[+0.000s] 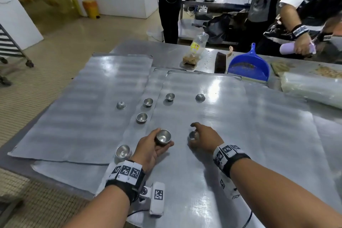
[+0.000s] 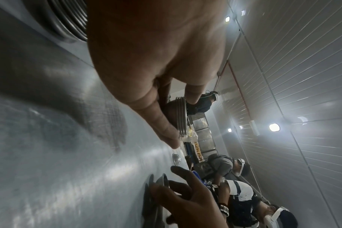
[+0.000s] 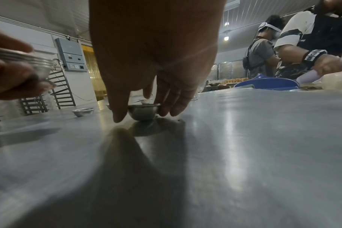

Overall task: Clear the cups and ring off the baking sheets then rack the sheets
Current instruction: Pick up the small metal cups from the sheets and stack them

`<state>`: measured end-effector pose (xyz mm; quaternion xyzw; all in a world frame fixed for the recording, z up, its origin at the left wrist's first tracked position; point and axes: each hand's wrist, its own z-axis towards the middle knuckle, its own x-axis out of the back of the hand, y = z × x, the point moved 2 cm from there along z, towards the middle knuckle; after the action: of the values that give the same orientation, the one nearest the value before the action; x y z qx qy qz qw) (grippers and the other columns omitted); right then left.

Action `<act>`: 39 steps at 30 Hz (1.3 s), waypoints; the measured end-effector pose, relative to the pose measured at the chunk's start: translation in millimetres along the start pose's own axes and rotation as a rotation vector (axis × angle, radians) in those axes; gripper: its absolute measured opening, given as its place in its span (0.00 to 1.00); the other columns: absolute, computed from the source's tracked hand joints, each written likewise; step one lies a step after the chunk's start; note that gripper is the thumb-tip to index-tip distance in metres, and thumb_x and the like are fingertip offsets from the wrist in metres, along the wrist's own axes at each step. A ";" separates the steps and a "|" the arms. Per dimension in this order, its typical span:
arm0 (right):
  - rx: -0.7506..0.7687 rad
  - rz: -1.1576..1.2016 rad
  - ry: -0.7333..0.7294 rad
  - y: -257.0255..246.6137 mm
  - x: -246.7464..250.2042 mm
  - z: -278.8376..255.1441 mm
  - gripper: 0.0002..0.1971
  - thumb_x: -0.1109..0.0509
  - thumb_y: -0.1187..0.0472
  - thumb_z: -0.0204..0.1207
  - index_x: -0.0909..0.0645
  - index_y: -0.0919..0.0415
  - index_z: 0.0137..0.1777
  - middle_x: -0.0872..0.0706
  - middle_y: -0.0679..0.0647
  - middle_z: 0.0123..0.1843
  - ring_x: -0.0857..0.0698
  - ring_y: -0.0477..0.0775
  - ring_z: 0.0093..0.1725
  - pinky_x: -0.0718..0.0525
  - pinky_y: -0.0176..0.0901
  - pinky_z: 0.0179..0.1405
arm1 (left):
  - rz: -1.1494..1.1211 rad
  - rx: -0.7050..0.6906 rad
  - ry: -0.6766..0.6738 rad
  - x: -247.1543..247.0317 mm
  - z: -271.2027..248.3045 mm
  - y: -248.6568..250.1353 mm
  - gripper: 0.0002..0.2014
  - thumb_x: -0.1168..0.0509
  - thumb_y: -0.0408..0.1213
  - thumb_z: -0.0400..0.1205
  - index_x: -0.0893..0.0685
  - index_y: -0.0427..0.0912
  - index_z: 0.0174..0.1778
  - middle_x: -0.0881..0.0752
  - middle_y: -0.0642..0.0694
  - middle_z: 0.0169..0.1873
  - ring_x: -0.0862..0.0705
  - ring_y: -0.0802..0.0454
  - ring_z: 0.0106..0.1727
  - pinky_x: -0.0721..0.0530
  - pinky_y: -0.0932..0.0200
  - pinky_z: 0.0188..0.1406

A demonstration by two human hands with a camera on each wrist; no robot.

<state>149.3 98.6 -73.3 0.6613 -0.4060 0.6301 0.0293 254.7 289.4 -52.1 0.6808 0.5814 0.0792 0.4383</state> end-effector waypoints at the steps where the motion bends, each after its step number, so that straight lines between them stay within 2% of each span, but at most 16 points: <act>1: -0.022 -0.010 0.005 -0.5 -0.6 -2.0 0.25 0.31 0.50 0.71 0.22 0.47 0.70 0.15 0.45 0.59 0.16 0.53 0.60 0.22 0.41 0.53 | 0.003 0.004 0.003 1.4 -0.4 -1.4 0.21 0.32 0.41 0.86 0.20 0.24 0.64 0.10 0.25 0.52 0.07 0.34 0.46 0.09 0.53 0.43; 3: -0.051 -0.021 0.018 0.2 -0.7 -5.9 0.17 0.31 0.49 0.67 0.15 0.48 0.56 0.13 0.44 0.54 0.14 0.52 0.55 0.17 0.42 0.52 | -0.004 0.008 0.004 3.3 -1.1 -3.2 0.20 0.33 0.40 0.86 0.20 0.24 0.64 0.11 0.25 0.51 0.07 0.34 0.45 0.08 0.54 0.42; 4: -0.049 -0.026 -0.005 0.8 0.9 -7.6 0.14 0.30 0.49 0.67 0.14 0.49 0.52 0.12 0.45 0.52 0.14 0.52 0.53 0.16 0.42 0.51 | -0.007 0.010 0.007 3.8 -1.5 -4.3 0.20 0.33 0.39 0.86 0.20 0.23 0.63 0.11 0.25 0.50 0.07 0.34 0.44 0.07 0.54 0.40; 6: -0.032 -0.014 -0.074 2.7 5.6 -9.3 0.18 0.25 0.49 0.70 0.15 0.51 0.60 0.12 0.50 0.58 0.15 0.53 0.57 0.19 0.41 0.52 | -0.001 0.012 0.013 3.8 -1.4 -6.2 0.20 0.32 0.39 0.85 0.20 0.24 0.63 0.11 0.25 0.49 0.07 0.34 0.43 0.07 0.54 0.35; 8: -0.003 0.046 -0.063 2.3 13.4 -12.7 0.23 0.22 0.49 0.71 0.17 0.53 0.66 0.12 0.52 0.63 0.15 0.54 0.60 0.20 0.40 0.55 | 0.014 0.015 0.017 3.2 -0.9 -8.3 0.20 0.32 0.39 0.85 0.19 0.24 0.63 0.11 0.26 0.49 0.07 0.34 0.44 0.08 0.54 0.33; 11: 0.034 0.165 0.003 -7.3 24.2 -18.5 0.31 0.19 0.48 0.70 0.20 0.57 0.72 0.13 0.53 0.65 0.15 0.54 0.62 0.22 0.39 0.56 | 0.021 0.012 0.008 0.7 1.0 -11.6 0.19 0.32 0.39 0.85 0.19 0.24 0.62 0.10 0.26 0.48 0.08 0.32 0.48 0.07 0.49 0.46; 13: 0.071 0.241 0.039 -18.5 28.1 -22.0 0.32 0.17 0.46 0.68 0.19 0.56 0.71 0.12 0.51 0.63 0.14 0.51 0.58 0.21 0.37 0.54 | 0.029 0.008 -0.004 -4.3 0.5 -12.4 0.18 0.32 0.41 0.86 0.19 0.26 0.60 0.10 0.27 0.49 0.09 0.30 0.51 0.08 0.47 0.51; 16: 0.146 0.305 0.067 -35.4 27.7 -26.8 0.29 0.16 0.47 0.67 0.17 0.54 0.67 0.11 0.48 0.58 0.14 0.46 0.51 0.19 0.35 0.49 | 0.016 0.006 -0.015 -14.1 -2.4 -12.6 0.18 0.34 0.44 0.87 0.21 0.28 0.55 0.10 0.28 0.49 0.10 0.29 0.51 0.08 0.47 0.51; 20: 0.222 0.224 0.044 -50.6 19.0 -30.9 0.29 0.18 0.43 0.66 0.18 0.50 0.67 0.10 0.47 0.58 0.13 0.47 0.55 0.14 0.46 0.55 | 0.047 -0.025 -0.041 -19.3 -3.1 -14.5 0.23 0.39 0.50 0.89 0.18 0.28 0.51 0.08 0.31 0.43 0.08 0.39 0.43 0.10 0.46 0.52; 24: 0.243 0.168 0.039 -58.9 11.6 -32.5 0.29 0.20 0.41 0.67 0.20 0.47 0.67 0.10 0.47 0.58 0.13 0.51 0.55 0.15 0.52 0.55 | 0.082 -0.029 -0.055 -22.9 -7.1 -13.9 0.26 0.42 0.55 0.89 0.15 0.31 0.49 0.09 0.37 0.37 0.10 0.48 0.33 0.12 0.53 0.39; 28: 0.270 0.158 0.068 -68.5 11.9 -29.7 0.29 0.21 0.40 0.67 0.21 0.46 0.67 0.10 0.46 0.58 0.13 0.51 0.55 0.15 0.51 0.54 | 0.046 -0.038 -0.074 -23.0 -10.9 -9.9 0.27 0.41 0.54 0.88 0.14 0.30 0.53 0.08 0.39 0.39 0.10 0.50 0.34 0.12 0.55 0.35; 31: 0.291 0.166 0.053 -77.7 14.4 -25.4 0.31 0.20 0.38 0.65 0.21 0.45 0.68 0.11 0.45 0.58 0.13 0.50 0.57 0.15 0.50 0.55 | 0.039 -0.067 -0.065 -17.5 -12.2 0.3 0.25 0.40 0.53 0.88 0.14 0.30 0.53 0.08 0.38 0.40 0.10 0.49 0.35 0.11 0.54 0.38; 33: 0.308 0.198 0.039 -87.6 17.1 -22.7 0.36 0.20 0.34 0.63 0.23 0.45 0.70 0.12 0.44 0.63 0.15 0.47 0.61 0.16 0.47 0.59 | 0.031 -0.105 -0.056 -12.6 -13.9 11.2 0.27 0.41 0.54 0.88 0.14 0.29 0.54 0.08 0.36 0.42 0.09 0.47 0.36 0.11 0.55 0.38; 35: 0.321 0.246 0.033 -100.2 20.7 -18.7 0.38 0.25 0.30 0.65 0.24 0.45 0.73 0.15 0.41 0.68 0.16 0.44 0.63 0.17 0.46 0.61 | 0.009 -0.139 -0.036 -4.9 -14.7 25.1 0.26 0.41 0.54 0.88 0.15 0.31 0.53 0.09 0.35 0.42 0.10 0.46 0.36 0.11 0.55 0.35; 37: 0.309 0.280 0.050 -112.6 24.2 -9.5 0.34 0.32 0.29 0.72 0.22 0.47 0.72 0.15 0.41 0.69 0.15 0.44 0.60 0.16 0.48 0.61 | -0.053 -0.148 -0.019 5.6 -13.2 42.0 0.25 0.39 0.53 0.88 0.16 0.30 0.58 0.10 0.31 0.49 0.08 0.39 0.42 0.10 0.52 0.35; 39: 0.285 0.263 0.087 -121.8 25.7 6.3 0.28 0.35 0.32 0.78 0.18 0.50 0.68 0.13 0.43 0.65 0.13 0.46 0.56 0.16 0.49 0.59 | -0.093 -0.137 0.013 17.9 -11.1 59.8 0.29 0.39 0.53 0.88 0.19 0.24 0.63 0.12 0.26 0.57 0.09 0.30 0.51 0.08 0.52 0.35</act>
<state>221.2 163.7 5.0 0.5720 -0.3939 0.7077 -0.1298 296.7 314.0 -11.4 0.6211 0.6084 0.1028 0.4833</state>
